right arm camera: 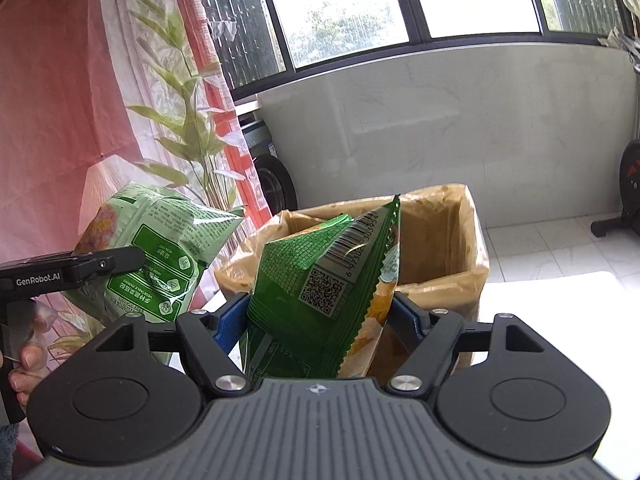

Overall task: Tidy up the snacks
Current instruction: 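Lift both bags over the box and open both tools to drop them inside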

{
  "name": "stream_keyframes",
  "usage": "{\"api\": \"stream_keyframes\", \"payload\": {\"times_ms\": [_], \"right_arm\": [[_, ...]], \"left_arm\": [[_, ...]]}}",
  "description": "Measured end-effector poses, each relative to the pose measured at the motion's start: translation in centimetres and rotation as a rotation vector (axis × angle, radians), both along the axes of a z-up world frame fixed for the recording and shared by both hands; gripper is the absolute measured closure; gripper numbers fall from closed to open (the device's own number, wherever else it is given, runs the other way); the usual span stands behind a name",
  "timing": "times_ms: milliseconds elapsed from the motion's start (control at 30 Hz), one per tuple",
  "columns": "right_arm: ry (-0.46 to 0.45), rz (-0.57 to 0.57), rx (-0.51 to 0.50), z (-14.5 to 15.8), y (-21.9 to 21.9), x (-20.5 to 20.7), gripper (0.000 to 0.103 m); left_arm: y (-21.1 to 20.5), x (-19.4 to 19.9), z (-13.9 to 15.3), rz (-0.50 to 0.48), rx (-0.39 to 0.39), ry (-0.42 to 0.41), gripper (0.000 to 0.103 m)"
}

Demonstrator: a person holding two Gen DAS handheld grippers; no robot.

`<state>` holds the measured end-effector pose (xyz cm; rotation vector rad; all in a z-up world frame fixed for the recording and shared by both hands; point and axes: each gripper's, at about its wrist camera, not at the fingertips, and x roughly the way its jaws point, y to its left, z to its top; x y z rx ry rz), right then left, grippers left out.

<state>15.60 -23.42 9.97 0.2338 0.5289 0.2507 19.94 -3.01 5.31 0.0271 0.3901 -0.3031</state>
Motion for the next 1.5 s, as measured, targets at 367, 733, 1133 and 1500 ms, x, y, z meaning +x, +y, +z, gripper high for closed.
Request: {"api": "stream_keyframes", "payload": {"times_ms": [367,733,1133,1500], "right_arm": [[-0.02,-0.075,-0.171,0.7,-1.2,10.4,0.027],[0.223,-0.088,-0.221,-5.6,-1.1,18.3,0.027],[0.326,-0.099,-0.207,-7.3,-1.0,19.1,0.022],[0.305,-0.117,-0.192,-5.9,-1.4,17.1,0.015]], "left_arm": [[-7.0,9.7,0.0,0.07,0.137,-0.081,0.031],[-9.7,15.6,-5.1,0.104,0.207,0.078,0.031],[-7.6,15.1,-5.8,0.077,0.164,0.165,0.013],[-5.7,12.9,-3.3,0.074,0.117,0.178,0.011]]}}
